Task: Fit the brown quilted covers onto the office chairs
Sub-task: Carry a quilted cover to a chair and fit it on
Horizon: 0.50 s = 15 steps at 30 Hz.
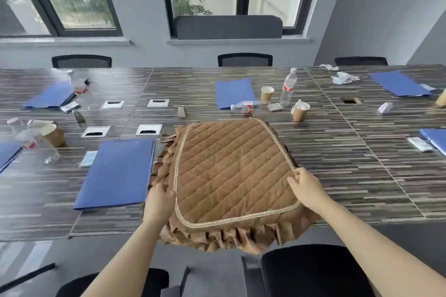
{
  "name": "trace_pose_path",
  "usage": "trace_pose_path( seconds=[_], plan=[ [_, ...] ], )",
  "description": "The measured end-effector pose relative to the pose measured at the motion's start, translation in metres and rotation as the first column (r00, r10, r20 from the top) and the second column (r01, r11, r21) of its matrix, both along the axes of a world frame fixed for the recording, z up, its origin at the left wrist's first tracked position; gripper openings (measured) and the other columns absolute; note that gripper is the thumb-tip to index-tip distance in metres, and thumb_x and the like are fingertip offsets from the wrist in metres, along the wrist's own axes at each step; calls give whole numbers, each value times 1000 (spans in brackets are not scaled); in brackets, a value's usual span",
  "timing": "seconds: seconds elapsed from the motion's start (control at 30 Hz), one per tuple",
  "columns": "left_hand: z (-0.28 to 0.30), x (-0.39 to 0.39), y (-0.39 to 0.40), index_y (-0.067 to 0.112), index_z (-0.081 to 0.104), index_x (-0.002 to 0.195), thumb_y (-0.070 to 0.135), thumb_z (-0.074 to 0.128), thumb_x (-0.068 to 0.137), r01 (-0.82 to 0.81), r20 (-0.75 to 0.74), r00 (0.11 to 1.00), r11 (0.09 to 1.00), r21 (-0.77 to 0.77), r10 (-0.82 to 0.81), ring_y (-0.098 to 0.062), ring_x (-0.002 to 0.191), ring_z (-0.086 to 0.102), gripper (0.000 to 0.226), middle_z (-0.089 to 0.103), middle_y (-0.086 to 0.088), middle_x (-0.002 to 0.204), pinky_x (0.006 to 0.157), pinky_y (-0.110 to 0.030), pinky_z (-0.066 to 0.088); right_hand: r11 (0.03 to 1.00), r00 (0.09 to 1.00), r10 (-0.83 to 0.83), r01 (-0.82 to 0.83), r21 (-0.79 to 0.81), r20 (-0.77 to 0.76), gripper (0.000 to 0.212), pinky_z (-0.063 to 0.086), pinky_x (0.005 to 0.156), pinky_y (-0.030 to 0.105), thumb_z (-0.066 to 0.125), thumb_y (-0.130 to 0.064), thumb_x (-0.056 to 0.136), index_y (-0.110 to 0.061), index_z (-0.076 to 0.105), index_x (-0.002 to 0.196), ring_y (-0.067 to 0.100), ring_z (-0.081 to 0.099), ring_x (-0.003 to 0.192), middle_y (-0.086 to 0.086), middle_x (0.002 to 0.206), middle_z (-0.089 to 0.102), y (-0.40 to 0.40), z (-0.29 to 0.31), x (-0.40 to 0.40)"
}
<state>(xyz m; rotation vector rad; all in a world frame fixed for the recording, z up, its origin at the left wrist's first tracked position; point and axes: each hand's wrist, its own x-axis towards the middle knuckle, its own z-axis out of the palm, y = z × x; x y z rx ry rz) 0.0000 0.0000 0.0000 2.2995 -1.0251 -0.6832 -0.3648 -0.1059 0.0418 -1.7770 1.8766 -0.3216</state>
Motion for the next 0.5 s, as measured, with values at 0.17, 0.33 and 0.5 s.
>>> trace_pose_path(
  seconds=[0.17,0.33,0.5],
  plan=[
    [-28,6,-53,-2,44,131,29,55,91,-61,-117,990,986,157,80,-38,117,52,52,55,-21,129,98,-49,44,964,982,-186,185,193,-16,58,40,96,36,50,-38,96,1,40,137,37,49,125,21,136,53,-54,-37,-3],
    [-47,3,-77,10,46,136,42,54,73,-139,-222,958,971,193,181,-40,121,49,71,59,-13,128,101,-53,43,899,951,-300,258,355,69,71,45,98,40,59,-46,86,0,39,137,36,54,118,18,133,54,-79,-68,-3],
    [-52,-4,-85,10,54,127,38,49,63,-194,-160,960,958,209,229,-41,117,50,70,58,-13,124,99,-53,45,860,912,-403,347,373,80,78,44,98,41,69,-41,80,-4,37,139,37,50,121,18,142,41,-88,-76,1]
  ],
)
